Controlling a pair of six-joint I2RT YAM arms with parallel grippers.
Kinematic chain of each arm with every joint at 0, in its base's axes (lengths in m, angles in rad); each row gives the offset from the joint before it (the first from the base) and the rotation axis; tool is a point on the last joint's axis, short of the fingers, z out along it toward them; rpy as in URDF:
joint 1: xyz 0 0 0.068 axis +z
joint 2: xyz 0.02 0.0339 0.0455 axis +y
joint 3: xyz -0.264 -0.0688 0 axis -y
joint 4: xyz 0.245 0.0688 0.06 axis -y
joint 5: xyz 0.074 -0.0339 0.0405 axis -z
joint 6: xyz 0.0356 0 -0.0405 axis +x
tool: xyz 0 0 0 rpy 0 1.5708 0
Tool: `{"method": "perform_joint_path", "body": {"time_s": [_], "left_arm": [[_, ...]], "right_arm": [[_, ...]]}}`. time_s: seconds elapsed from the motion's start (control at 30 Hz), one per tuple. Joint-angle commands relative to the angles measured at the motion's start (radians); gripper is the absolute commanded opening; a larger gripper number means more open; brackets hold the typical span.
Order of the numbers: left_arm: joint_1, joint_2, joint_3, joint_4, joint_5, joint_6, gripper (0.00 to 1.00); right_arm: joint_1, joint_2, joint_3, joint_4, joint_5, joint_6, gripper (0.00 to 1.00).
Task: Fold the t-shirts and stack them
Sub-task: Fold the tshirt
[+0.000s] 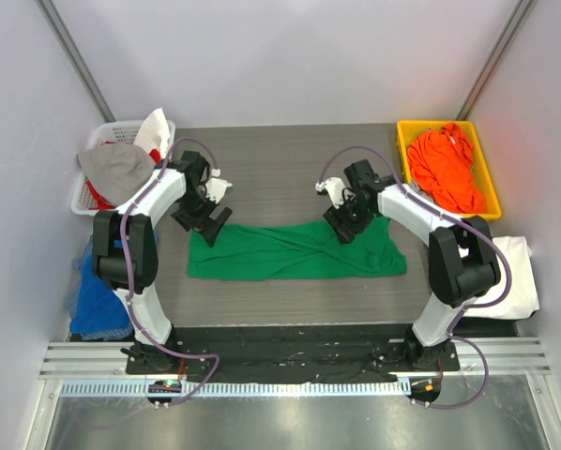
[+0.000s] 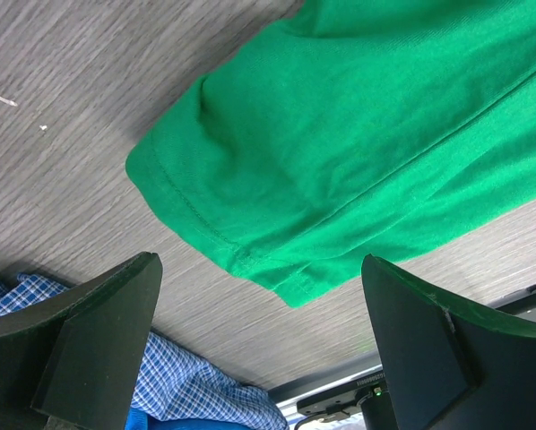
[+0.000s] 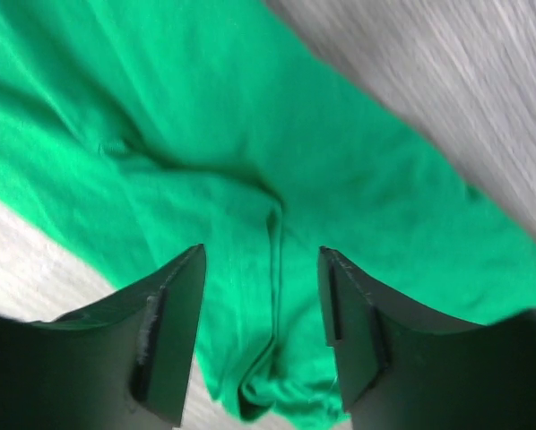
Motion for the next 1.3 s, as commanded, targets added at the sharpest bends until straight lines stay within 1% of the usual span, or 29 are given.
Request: {"method": "perform_joint_path", "body": {"time_s": [0.0,0.07,0.1,0.23,0.37,0.43,0.53,0.57,0.63,0.67,0.7,0.9,1.1,1.27], "left_arm": [[-0.003,0.003,0.010,0.015,0.017,-0.015,1.00],[-0.003,0.002,0.008,0.017,0.012,-0.010,1.00],[-0.003,0.002,0.008,0.018,0.007,-0.012,1.00],[-0.003,0.013,0.011,0.020,0.003,-0.012,1.00],[-0.003,0.019,0.007,0.024,0.000,-0.012,1.00],[-0.002,0.019,0.000,0.027,0.000,-0.012,1.00],[-0.002,0.017,-0.003,0.036,-0.002,-0.015,1.00],[-0.002,0.019,-0.004,0.035,-0.002,-0.016,1.00],[-0.002,0.019,-0.007,0.036,-0.002,-0.016,1.00],[-0.002,0.022,-0.007,0.036,-0.003,-0.015,1.00],[-0.003,0.020,-0.007,0.036,-0.005,-0.015,1.00],[-0.002,0.014,-0.006,0.038,-0.002,-0.021,1.00],[-0.003,0.011,-0.004,0.033,-0.005,-0.024,1.00],[-0.002,0.011,0.000,0.023,0.000,-0.027,1.00]], "right_arm": [[0.012,0.042,0.051,0.039,-0.015,0.007,0.56],[0.015,0.051,0.051,0.047,-0.015,0.007,0.55],[0.015,0.054,0.048,0.050,-0.016,0.007,0.52],[0.018,0.071,0.046,0.059,-0.013,0.006,0.47],[0.023,0.079,0.045,0.062,-0.013,0.003,0.35],[0.024,0.079,0.046,0.062,-0.012,0.006,0.33],[0.034,0.081,0.045,0.058,-0.013,0.009,0.24],[0.035,0.079,0.045,0.058,-0.013,0.010,0.16],[0.044,0.070,0.040,0.052,-0.013,0.012,0.10],[0.046,0.065,0.032,0.052,-0.012,0.013,0.05],[0.050,0.059,0.026,0.052,-0.004,0.012,0.02],[0.078,-0.025,-0.017,0.024,0.008,0.018,0.01],[0.127,-0.128,-0.046,-0.043,0.019,0.024,0.01],[0.181,-0.168,-0.064,-0.108,0.002,0.033,0.01]]}}
